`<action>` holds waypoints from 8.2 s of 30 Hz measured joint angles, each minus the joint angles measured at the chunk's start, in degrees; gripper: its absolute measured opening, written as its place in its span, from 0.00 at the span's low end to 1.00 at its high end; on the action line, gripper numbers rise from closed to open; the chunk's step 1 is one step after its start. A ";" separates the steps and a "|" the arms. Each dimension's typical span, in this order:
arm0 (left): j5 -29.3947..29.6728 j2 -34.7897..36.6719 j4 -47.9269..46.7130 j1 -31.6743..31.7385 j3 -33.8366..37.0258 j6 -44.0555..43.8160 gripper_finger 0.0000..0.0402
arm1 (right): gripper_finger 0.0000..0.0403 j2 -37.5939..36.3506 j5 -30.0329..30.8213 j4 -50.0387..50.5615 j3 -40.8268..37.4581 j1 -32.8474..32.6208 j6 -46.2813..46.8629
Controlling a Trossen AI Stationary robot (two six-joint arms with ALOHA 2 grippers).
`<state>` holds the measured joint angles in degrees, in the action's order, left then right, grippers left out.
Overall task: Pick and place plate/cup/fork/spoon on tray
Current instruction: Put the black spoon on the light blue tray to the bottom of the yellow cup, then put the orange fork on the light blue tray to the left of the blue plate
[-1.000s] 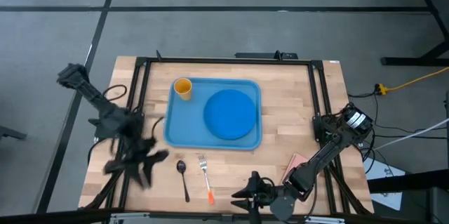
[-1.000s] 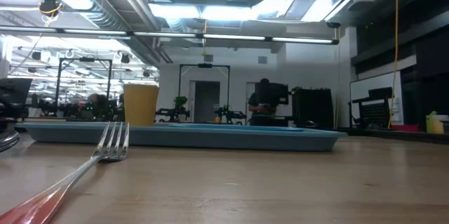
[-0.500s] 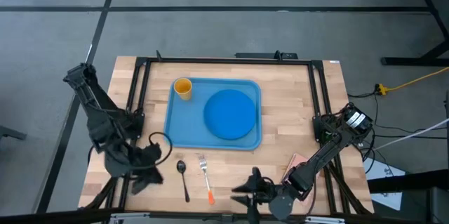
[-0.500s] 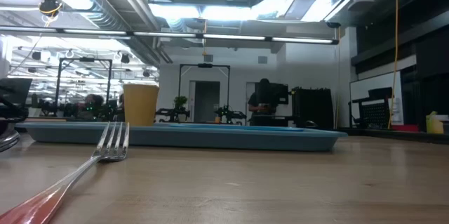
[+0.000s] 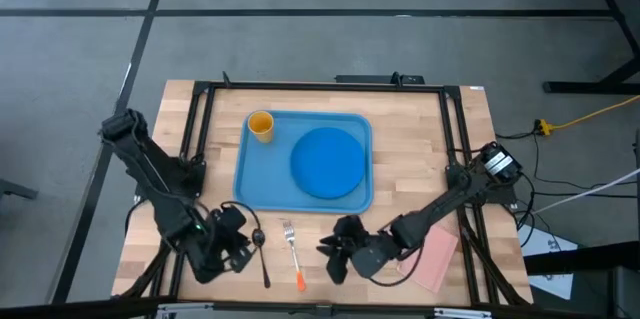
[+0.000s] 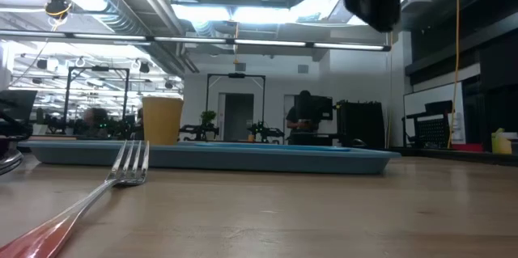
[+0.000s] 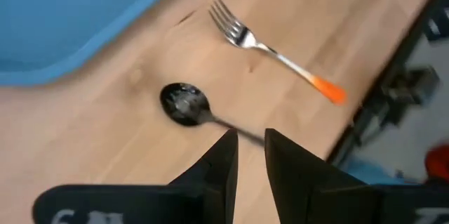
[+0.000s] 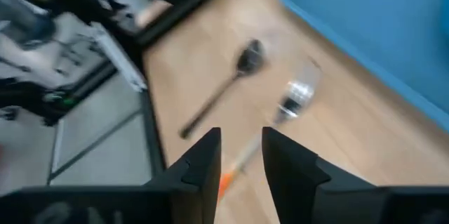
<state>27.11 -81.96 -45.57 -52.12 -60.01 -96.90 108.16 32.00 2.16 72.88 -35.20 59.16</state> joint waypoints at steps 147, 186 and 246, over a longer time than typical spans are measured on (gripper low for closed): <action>-21.82 -12.58 -10.91 51.23 1.66 13.16 0.01 | 0.25 0.02 0.90 18.85 -0.04 -4.10 7.87; -27.44 -12.53 -6.01 49.96 -2.60 30.48 0.13 | 0.25 0.02 1.41 18.74 -0.04 -4.50 7.85; -39.05 42.58 26.52 15.69 25.69 107.97 0.13 | 0.25 0.00 4.38 13.89 -0.04 -4.48 9.35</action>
<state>-11.95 -39.38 -19.05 -36.43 -34.32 11.07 108.16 36.38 16.05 72.84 -39.68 68.51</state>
